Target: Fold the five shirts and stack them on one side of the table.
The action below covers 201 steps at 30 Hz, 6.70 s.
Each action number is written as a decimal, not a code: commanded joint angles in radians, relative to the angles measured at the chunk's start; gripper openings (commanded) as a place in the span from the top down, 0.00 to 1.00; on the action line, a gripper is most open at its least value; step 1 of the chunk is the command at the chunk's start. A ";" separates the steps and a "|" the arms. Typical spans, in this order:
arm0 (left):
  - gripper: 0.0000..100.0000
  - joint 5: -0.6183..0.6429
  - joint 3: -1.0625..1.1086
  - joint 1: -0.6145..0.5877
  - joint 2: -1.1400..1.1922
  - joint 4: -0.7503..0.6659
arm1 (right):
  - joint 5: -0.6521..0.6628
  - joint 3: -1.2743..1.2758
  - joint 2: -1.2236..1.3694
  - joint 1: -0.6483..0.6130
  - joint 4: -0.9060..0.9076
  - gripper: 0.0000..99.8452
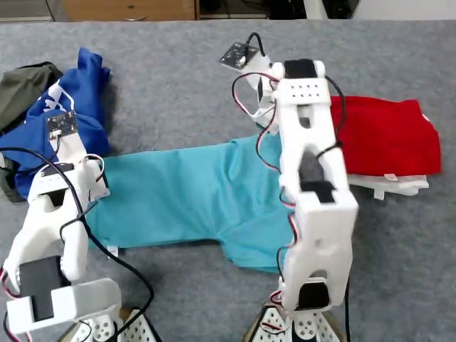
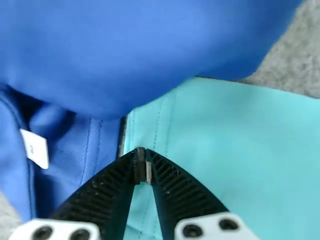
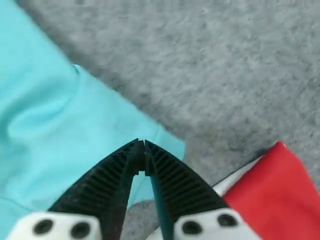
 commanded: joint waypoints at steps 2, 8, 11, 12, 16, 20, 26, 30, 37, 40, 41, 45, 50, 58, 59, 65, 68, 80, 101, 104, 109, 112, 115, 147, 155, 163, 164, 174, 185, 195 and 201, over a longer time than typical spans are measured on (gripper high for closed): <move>0.98 0.046 -0.048 -0.031 0.007 -0.015 | -0.012 -0.196 0.162 0.067 0.051 1.00; 0.98 0.046 -0.049 -0.040 0.007 -0.018 | -0.006 -0.331 0.360 0.170 0.055 1.00; 0.98 0.046 -0.049 -0.040 0.007 -0.018 | -0.005 -0.423 0.421 0.191 0.081 1.00; 0.98 0.046 -0.049 -0.040 0.007 -0.018 | -0.003 -0.461 0.429 0.189 0.101 1.00; 0.98 0.048 -0.058 -0.040 0.008 -0.017 | 0.002 -0.628 0.414 0.140 0.189 1.00; 0.98 0.048 -0.064 -0.040 0.001 -0.012 | 0.017 -0.835 0.397 0.077 0.293 1.00; 0.98 0.044 -0.137 -0.032 -0.001 0.091 | 0.018 -0.779 0.268 0.073 0.296 0.99; 0.98 0.040 -0.195 -0.031 -0.030 0.187 | 0.075 -0.463 0.021 0.102 0.296 0.99; 0.98 -0.009 0.032 0.086 -0.389 0.207 | 0.255 0.285 -0.552 0.101 0.242 0.99; 0.98 -0.008 0.150 0.092 -0.556 0.169 | 0.298 0.598 -0.780 0.097 0.158 0.99; 0.98 -0.008 0.178 0.092 -0.585 0.158 | 0.305 0.696 -0.848 0.090 0.133 0.99; 0.98 -0.008 0.210 0.060 -0.588 0.155 | 0.311 1.044 -1.106 0.035 0.098 0.94; 0.98 -0.017 0.213 -0.021 -0.524 0.144 | 0.330 1.369 -1.440 -0.088 0.123 0.83; 0.98 0.009 0.241 -0.083 -0.351 -0.015 | 0.285 1.586 -1.670 -0.302 0.137 0.83; 0.98 0.020 0.213 -0.097 -0.321 0.002 | 0.295 1.587 -1.630 -0.302 0.126 0.83; 0.98 0.026 0.109 -0.117 -0.154 0.021 | 0.342 1.604 -1.383 -0.305 0.028 0.83; 0.98 0.026 0.094 -0.117 -0.147 0.049 | 0.358 1.670 -1.377 -0.331 -0.060 0.83; 0.98 0.026 0.095 -0.114 -0.147 0.048 | 0.313 1.890 -1.369 -0.429 -0.325 0.83; 0.98 0.020 0.101 -0.087 -0.147 0.054 | 0.356 1.882 -1.181 -0.426 -0.471 0.89; 0.98 0.020 0.103 -0.089 -0.147 0.054 | 0.356 1.834 -1.090 -0.424 -0.473 0.96; 0.98 0.020 0.103 -0.089 -0.147 0.054 | 0.356 1.810 -1.059 -0.420 -0.479 1.00; 0.98 0.020 0.103 -0.091 -0.147 0.054 | 0.356 1.804 -1.059 -0.397 -0.479 1.00; 0.98 0.020 0.103 -0.089 -0.147 0.051 | 0.356 1.770 -1.053 -0.323 -0.499 1.00; 0.98 0.018 0.101 -0.084 -0.147 0.048 | 0.644 -0.234 0.180 -0.318 0.290 1.00; 0.98 0.018 0.100 -0.083 -0.147 0.048 | 0.528 -0.309 0.163 -0.383 0.287 0.81; 0.98 0.017 0.100 -0.083 -0.147 0.046 | 0.491 -0.325 0.087 -0.219 0.295 0.86; 0.98 0.017 0.100 -0.083 -0.147 0.046 | 0.483 -0.275 0.048 -0.199 0.295 0.91; 0.98 -0.014 0.103 -0.081 -0.147 0.049 | 0.433 0.547 -0.384 -0.022 0.032 1.00; 0.98 -0.015 0.103 -0.081 -0.147 0.051 | 0.328 0.878 -0.328 0.004 -0.293 1.00; 0.98 -0.017 0.103 -0.080 -0.147 0.052 | 0.450 0.832 -0.387 0.068 -0.169 1.00; 0.98 -0.017 0.103 -0.080 -0.147 0.052 | 0.391 0.707 -0.458 0.001 -0.068 1.00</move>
